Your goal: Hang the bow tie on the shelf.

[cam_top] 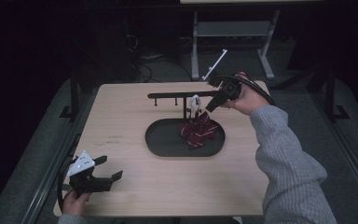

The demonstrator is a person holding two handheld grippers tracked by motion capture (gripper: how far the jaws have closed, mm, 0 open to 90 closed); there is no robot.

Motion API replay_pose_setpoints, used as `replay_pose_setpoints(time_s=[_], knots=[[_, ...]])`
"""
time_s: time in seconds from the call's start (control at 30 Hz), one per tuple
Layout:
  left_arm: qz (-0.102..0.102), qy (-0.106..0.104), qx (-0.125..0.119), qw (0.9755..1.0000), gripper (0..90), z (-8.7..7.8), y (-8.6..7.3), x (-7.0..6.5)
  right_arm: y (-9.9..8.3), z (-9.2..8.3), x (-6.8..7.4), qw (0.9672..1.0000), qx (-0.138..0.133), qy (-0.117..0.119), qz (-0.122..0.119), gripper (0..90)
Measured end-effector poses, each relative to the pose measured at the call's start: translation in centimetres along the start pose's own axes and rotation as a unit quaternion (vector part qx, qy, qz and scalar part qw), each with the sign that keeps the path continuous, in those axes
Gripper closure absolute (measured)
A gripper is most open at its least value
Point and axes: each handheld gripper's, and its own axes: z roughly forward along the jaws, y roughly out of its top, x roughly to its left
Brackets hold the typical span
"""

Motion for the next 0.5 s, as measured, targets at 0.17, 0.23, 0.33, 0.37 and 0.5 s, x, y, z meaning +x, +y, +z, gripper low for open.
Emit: replay_pose_setpoints(time_s=[0.17,0.23,0.33,0.37,0.5], knots=[[0.002,0.0,0.003,1.0,13.1,0.0,0.0,0.0,-0.8,0.2,0.3,1.0,-0.003,0.003,0.003,71.1],[0.003,0.0,0.003,1.0,13.1,0.0,0.0,0.0,-0.9,0.2,0.3,1.0,-0.005,0.005,-0.001,70.8],[0.002,0.0,0.003,1.0,13.1,0.0,0.0,0.0,-1.6,0.4,0.5,1.0,-0.008,0.005,0.001,69.0],[0.002,0.0,0.003,1.0,13.1,0.0,0.0,0.0,-1.7,0.4,0.5,0.9999,-0.011,0.005,0.001,68.8],[0.003,0.0,0.004,1.0,13.1,-0.1,0.0,0.0,-2.2,0.5,0.7,0.9999,-0.009,0.005,0.003,67.9]])
